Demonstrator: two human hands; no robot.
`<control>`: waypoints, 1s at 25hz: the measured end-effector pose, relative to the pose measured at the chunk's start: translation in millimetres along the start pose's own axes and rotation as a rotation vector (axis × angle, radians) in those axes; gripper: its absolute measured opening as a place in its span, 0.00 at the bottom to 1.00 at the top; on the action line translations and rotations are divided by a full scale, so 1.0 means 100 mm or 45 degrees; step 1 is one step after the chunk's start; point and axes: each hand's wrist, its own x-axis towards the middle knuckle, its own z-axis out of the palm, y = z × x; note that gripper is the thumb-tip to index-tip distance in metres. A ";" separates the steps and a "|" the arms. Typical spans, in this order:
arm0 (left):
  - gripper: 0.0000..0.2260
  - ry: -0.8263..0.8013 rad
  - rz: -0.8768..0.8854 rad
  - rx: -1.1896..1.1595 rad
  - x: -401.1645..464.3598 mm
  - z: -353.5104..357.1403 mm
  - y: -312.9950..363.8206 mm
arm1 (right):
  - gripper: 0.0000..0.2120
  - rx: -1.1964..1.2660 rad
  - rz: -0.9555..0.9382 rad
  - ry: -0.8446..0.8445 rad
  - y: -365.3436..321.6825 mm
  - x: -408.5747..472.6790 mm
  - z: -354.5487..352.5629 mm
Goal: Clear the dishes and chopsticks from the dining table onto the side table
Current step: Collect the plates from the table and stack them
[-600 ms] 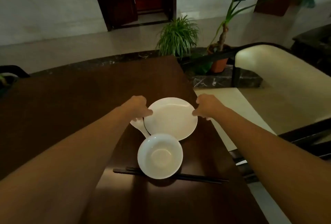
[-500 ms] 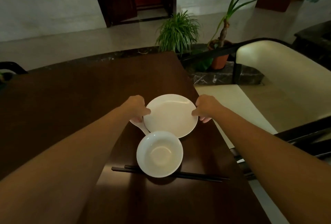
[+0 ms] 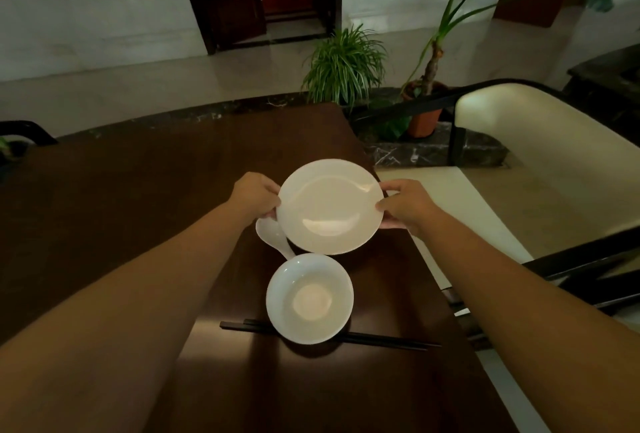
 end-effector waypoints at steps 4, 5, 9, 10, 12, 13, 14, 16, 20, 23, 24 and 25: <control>0.08 0.137 0.103 -0.198 -0.28 -0.52 0.34 | 0.21 0.040 -0.211 0.019 -0.44 -0.27 -0.06; 0.08 0.178 0.130 -0.266 -0.37 -0.66 0.41 | 0.21 0.057 -0.262 0.018 -0.55 -0.37 -0.07; 0.11 0.161 0.129 -0.681 -1.09 -1.32 0.52 | 0.21 0.188 -0.395 -0.079 -1.01 -1.07 -0.11; 0.13 0.087 0.131 -0.765 -1.36 -1.48 0.47 | 0.22 0.202 -0.408 -0.114 -1.07 -1.32 -0.13; 0.17 -0.074 0.138 -0.861 -1.99 -1.74 0.28 | 0.21 0.199 -0.421 -0.182 -1.09 -1.88 -0.15; 0.18 -0.133 0.144 -0.892 -2.35 -1.85 0.14 | 0.20 0.186 -0.427 -0.214 -1.05 -2.22 -0.15; 0.19 -0.170 0.156 -0.919 -2.69 -1.94 0.00 | 0.20 0.168 -0.436 -0.242 -1.01 -2.55 -0.14; 0.19 -0.171 0.154 -0.951 -3.35 -2.04 -0.31 | 0.18 0.195 -0.433 -0.296 -0.87 -3.22 -0.07; 0.19 -0.120 0.144 -1.103 -4.63 -2.01 -1.05 | 0.15 0.214 -0.452 -0.304 -0.33 -4.40 0.15; 0.18 -0.103 0.131 -1.170 -5.43 -1.82 -1.56 | 0.14 0.244 -0.361 -0.261 0.20 -5.07 0.30; 0.18 -0.093 0.118 -1.192 -5.63 -1.73 -1.70 | 0.14 0.247 -0.335 -0.273 0.37 -5.24 0.34; 0.18 -0.081 0.097 -1.198 -5.81 -1.62 -1.84 | 0.15 0.236 -0.311 -0.282 0.53 -5.41 0.37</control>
